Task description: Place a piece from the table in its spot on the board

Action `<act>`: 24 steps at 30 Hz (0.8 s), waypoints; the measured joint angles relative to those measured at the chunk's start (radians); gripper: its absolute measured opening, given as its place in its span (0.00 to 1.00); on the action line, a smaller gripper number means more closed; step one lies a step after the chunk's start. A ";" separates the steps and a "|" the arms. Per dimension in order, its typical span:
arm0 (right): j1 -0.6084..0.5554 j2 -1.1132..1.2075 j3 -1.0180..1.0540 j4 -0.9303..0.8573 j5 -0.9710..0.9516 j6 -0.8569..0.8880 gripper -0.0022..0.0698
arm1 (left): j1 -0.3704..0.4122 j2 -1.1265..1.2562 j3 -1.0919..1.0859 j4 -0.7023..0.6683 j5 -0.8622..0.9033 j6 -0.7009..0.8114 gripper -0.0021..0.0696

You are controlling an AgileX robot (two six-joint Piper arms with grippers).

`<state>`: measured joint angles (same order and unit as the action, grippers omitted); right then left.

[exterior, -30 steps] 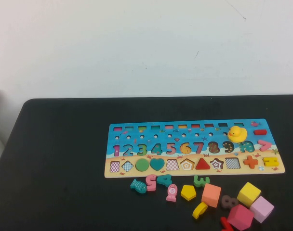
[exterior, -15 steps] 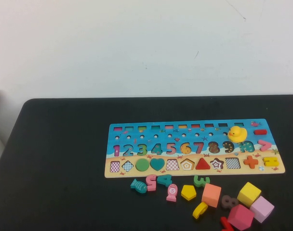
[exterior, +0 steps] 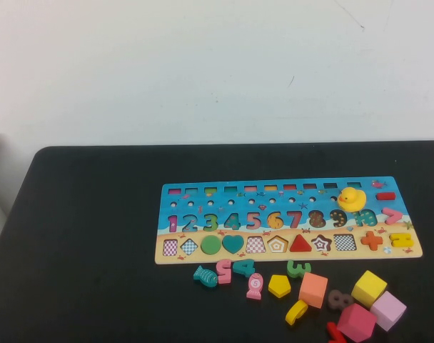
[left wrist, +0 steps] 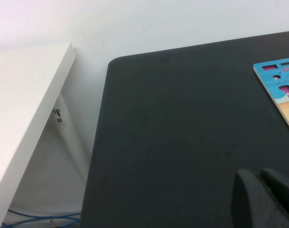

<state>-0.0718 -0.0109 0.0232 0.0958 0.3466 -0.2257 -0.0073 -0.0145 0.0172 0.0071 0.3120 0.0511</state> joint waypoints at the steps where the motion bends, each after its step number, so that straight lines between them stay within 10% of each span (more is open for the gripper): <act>1: 0.000 0.000 0.000 0.000 0.000 0.000 0.06 | 0.000 0.000 0.000 0.000 0.000 0.000 0.03; 24: 0.000 0.000 0.000 0.134 0.009 0.000 0.06 | 0.000 0.000 0.000 0.000 0.002 -0.004 0.03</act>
<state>-0.0718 -0.0109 0.0232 0.2299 0.3552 -0.2257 -0.0073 -0.0145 0.0172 0.0071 0.3139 0.0470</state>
